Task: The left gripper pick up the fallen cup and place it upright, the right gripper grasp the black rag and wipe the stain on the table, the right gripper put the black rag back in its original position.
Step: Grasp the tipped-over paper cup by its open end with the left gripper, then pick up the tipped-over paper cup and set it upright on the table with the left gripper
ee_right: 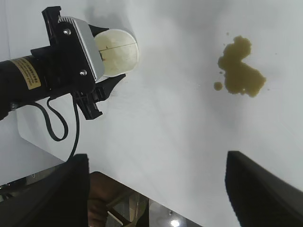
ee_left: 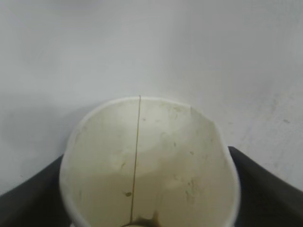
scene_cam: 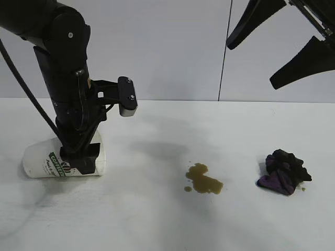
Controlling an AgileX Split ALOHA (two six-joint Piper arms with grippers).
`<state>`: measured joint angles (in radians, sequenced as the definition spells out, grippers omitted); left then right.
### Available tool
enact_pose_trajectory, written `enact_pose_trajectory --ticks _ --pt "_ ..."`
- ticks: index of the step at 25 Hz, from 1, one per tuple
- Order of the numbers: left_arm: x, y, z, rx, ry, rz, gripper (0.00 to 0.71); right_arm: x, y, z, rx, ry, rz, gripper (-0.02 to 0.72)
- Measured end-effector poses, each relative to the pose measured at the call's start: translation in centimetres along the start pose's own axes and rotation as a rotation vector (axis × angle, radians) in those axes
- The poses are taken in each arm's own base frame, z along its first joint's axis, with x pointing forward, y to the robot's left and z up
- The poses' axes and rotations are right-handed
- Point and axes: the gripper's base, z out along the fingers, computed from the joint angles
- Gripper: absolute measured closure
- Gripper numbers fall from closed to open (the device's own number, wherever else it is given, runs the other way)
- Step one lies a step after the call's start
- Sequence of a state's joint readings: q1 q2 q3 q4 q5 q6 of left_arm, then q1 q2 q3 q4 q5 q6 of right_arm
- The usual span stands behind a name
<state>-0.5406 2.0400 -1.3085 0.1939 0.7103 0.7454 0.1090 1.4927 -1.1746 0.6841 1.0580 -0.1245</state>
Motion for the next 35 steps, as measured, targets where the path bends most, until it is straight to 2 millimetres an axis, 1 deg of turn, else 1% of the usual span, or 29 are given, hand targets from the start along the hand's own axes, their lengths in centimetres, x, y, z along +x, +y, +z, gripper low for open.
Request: enact_pose_trajectory --ticks 4,6,7,9,12,16,18,20,23,26,27,30,32,35 --pt "0.0 0.1 -0.3 -0.005 -0.005 -0.002 0.173 0.0 0.0 0.0 0.0 0.0 0.0 0.156" --pt "-0.1 0.1 -0.8 -0.007 -0.019 -0.014 0.175 0.0 0.0 0.0 0.0 -0.001 0.0 0.156" --pt "-0.1 0.2 -1.4 -0.012 -0.036 -0.03 0.176 0.0 0.0 0.0 0.0 -0.001 0.0 0.156" --pt "0.0 0.7 -3.1 -0.023 -0.106 -0.099 0.179 0.0 0.0 0.0 0.0 -0.001 0.0 0.156" --pt "0.6 1.7 -6.8 -0.042 -0.256 -0.192 0.179 0.0 0.0 0.0 0.0 -0.001 0.0 0.156" --pt "2.2 3.0 -11.3 -0.027 -0.486 -0.272 0.179 0.0 0.0 0.0 0.0 -0.002 0.0 0.156" --pt "3.4 3.5 -13.3 -0.005 -0.606 -0.299 0.179 0.0 0.0 0.0 0.0 -0.002 0.0 0.156" --pt "4.4 3.9 -14.8 0.048 -0.74 -0.316 0.179 0.0 0.0 0.0 0.0 -0.002 0.0 0.156" --pt "6.3 4.5 -16.2 0.128 -0.929 -0.316 0.179 0.0 0.0 0.0 0.0 -0.003 0.0 0.156" --pt "8.6 4.9 -16.6 0.169 -1.096 -0.322 0.179 0.0 0.0 0.0 0.0 -0.003 0.0 0.156" --pt "9.4 4.9 -16.4 0.166 -1.138 -0.33 0.179 0.0 0.0 0.0 0.0 -0.003 0.0 0.156" --pt "11.8 4.6 -14.7 0.116 -1.201 -0.377 0.179 0.0 0.0 0.0 0.0 -0.003 0.0 0.156" --pt "13.2 3.9 -13.3 0.079 -1.225 -0.411 0.179 0.0 0.0 0.0 0.0 -0.003 0.0 0.156" --pt "14.3 2.7 -11.5 0.001 -1.271 -0.443 0.179 0.0 0.0 0.0 0.0 -0.003 0.0 0.156"
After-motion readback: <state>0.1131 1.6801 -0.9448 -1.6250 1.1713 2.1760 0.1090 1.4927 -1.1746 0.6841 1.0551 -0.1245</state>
